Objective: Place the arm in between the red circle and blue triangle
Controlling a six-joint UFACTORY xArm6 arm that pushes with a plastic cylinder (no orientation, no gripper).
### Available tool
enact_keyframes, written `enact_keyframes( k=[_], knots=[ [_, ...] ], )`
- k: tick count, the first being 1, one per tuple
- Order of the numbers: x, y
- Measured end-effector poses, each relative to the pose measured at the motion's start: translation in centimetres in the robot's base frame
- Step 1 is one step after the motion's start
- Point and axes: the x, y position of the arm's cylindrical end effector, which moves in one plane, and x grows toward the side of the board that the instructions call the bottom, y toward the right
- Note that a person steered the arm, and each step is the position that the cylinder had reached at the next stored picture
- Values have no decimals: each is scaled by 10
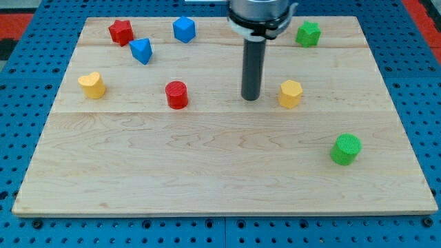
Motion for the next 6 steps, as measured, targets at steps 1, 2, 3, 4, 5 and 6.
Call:
enact_keyframes(
  k=[1, 2, 3, 4, 5, 6],
  knots=[
    [0, 37],
    [18, 14],
    [7, -23],
    [-34, -26],
    [-42, -76],
    [-66, -103]
  ],
)
